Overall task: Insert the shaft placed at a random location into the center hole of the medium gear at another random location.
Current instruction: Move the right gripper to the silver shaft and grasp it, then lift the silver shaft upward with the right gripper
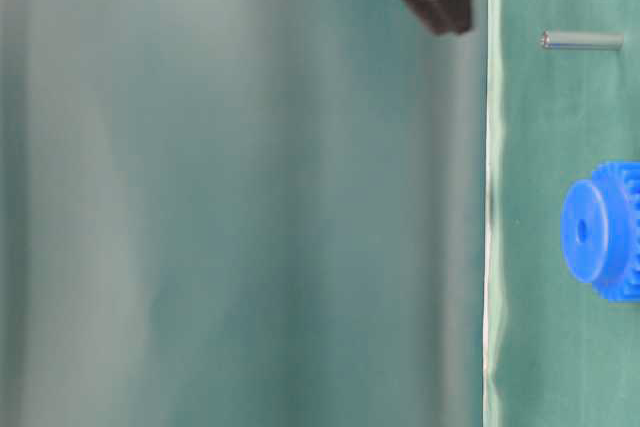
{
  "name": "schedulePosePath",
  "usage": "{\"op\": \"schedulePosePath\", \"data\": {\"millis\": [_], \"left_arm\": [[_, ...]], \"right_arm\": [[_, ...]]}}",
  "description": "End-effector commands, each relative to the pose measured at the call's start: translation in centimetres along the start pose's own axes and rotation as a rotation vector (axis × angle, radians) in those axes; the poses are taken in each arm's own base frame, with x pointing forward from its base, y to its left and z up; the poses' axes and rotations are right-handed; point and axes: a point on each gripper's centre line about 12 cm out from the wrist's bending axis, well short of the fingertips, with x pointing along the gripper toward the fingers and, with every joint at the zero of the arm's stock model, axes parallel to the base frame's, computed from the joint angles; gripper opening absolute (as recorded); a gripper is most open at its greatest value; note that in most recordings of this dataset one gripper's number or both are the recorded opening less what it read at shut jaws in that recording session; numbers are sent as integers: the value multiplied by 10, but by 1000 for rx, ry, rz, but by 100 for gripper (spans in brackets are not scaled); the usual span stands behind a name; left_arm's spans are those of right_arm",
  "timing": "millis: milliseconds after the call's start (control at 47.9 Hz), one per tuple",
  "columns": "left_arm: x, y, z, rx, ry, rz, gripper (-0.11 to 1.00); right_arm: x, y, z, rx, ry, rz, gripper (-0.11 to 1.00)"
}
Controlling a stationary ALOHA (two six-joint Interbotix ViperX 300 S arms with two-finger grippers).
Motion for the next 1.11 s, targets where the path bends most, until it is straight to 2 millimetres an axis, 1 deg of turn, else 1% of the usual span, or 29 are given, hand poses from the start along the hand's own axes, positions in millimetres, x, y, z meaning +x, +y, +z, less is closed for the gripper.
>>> {"op": "schedulePosePath", "data": {"millis": [0, 146, 355, 501, 689, 730, 772, 855, 960, 1001, 1085], "left_arm": [[3, 0, 7, 3, -14, -2, 0], [3, 0, 7, 3, -14, -2, 0], [3, 0, 6, 3, -12, -2, 0], [3, 0, 5, 3, -9, 0, 0], [3, 0, 6, 3, -11, -2, 0], [3, 0, 6, 3, -11, -2, 0], [3, 0, 6, 3, -11, 0, 0], [3, 0, 6, 3, -11, -2, 0], [3, 0, 6, 3, -12, -2, 0], [3, 0, 6, 3, -11, 0, 0], [3, 0, 5, 3, -9, -2, 0]], "right_arm": [[9, -3, -1, -2, -23, -16, 87], [19, -4, -18, 8, 5, -28, 87], [32, -4, -32, 12, 42, -34, 86], [35, -4, -36, 13, 56, -35, 83], [35, -4, -37, 15, 59, -36, 78], [35, -4, -37, 15, 58, -36, 74], [35, -5, -37, 15, 56, -36, 67], [35, -4, -36, 11, 49, -34, 44], [36, -4, -35, 10, 47, -35, 17], [35, -4, -36, 10, 49, -35, 13], [35, -4, -36, 10, 50, -35, 14]]}}
